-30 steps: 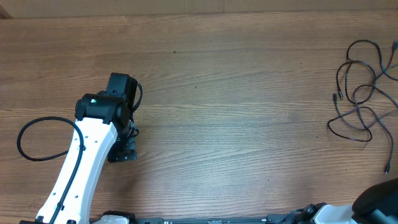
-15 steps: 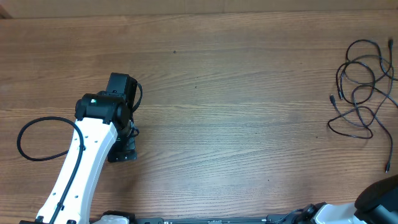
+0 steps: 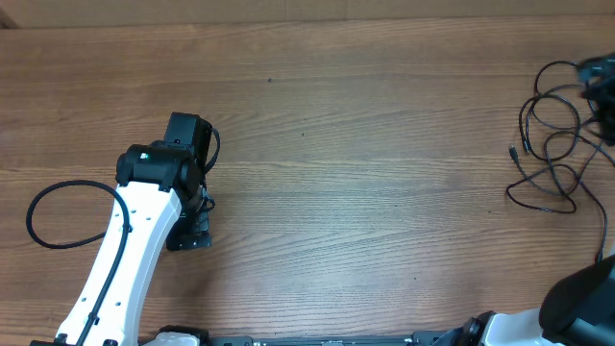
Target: Untangle cables
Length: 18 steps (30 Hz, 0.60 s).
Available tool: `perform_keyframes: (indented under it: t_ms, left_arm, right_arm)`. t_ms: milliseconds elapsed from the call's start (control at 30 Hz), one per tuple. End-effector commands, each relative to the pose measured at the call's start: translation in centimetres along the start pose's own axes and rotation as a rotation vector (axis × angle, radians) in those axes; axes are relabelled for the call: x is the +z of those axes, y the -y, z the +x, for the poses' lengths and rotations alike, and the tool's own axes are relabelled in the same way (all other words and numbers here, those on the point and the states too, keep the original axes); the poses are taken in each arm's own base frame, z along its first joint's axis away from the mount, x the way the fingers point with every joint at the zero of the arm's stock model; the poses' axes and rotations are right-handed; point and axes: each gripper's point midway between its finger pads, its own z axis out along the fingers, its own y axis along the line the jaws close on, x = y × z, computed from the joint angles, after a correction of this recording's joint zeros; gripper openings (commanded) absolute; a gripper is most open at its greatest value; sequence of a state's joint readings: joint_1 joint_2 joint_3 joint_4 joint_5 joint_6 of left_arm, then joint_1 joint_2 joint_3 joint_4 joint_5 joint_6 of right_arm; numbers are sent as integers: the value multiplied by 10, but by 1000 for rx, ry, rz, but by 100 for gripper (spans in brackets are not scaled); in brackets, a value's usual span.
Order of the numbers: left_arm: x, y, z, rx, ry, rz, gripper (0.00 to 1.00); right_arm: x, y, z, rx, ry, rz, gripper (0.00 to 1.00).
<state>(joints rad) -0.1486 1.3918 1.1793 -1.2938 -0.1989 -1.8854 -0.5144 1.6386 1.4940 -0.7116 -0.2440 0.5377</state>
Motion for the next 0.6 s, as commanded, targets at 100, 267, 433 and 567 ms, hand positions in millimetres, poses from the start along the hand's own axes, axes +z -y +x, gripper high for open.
perform_keyframes:
  t_ms: [100, 267, 433, 567]
  left_arm:
    - [-8, 4, -5, -2, 8, 33, 100]
    - [-8, 4, -5, -2, 8, 33, 100]
    - [-8, 4, -5, -2, 8, 33, 100]
    - [-8, 4, -5, -2, 8, 33, 100]
  right_arm:
    - [26, -50, 78, -137, -174, -51, 100]
    - [41, -82, 132, -265, -277, -90, 100]
    - [52, -107, 193, -493, -376, -137, 100]
    - [58, -119, 234, -650, -422, -146, 100]
